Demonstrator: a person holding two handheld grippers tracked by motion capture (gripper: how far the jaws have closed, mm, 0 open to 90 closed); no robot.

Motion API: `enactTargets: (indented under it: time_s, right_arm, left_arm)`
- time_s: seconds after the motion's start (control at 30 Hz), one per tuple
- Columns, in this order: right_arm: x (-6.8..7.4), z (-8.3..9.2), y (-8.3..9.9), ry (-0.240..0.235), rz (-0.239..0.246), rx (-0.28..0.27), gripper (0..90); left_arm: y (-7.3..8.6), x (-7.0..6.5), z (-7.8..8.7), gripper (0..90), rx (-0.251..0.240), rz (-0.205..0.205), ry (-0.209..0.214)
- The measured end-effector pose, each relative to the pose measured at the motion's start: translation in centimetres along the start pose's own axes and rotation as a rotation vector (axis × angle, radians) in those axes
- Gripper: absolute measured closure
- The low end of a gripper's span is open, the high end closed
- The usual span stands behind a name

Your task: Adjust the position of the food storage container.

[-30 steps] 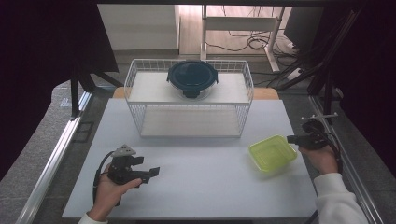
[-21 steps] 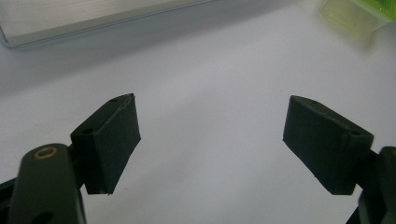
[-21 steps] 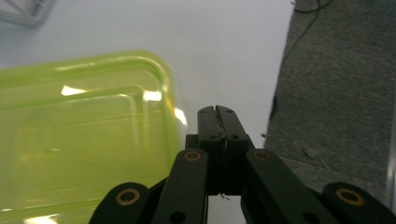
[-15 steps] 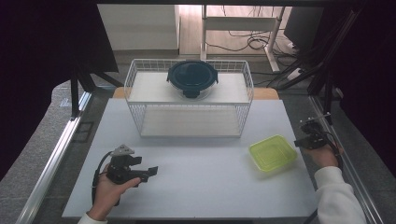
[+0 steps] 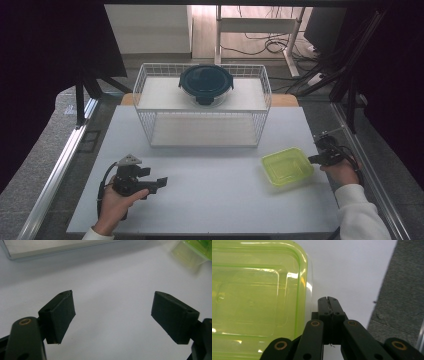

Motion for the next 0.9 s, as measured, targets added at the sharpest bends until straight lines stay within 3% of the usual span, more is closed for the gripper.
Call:
enactTargets:
  time_s: [0.43, 0.7, 0.9]
  right_arm:
    - [3.4, 0.6, 1.2, -0.049, 0.037, 0.031, 89.3]
    - [6.9, 1.3, 1.6, -0.091, 0.075, 0.031, 89.3]
    - [8.8, 1.3, 2.0, -0.127, 0.09, 0.018, 89.3]
  left_arm:
    - [0.0, -0.1, 0.0, 18.7, -0.004, 0.001, 0.001]
    - [0.2, -0.1, -0.3, 18.9, 0.004, 0.004, 0.0]
    - [0.1, -0.1, -0.3, 18.9, 0.002, 0.007, -0.001]
Point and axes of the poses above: each handheld gripper's, and its own axes: z roughly backward along the jaws, y roughly out of its underside, x roughly to its left, the point moved 6 cm from there along -z, roughly forward along the jaws, and after that the axes turned 6 degrees about y, right-handed, at the moved point
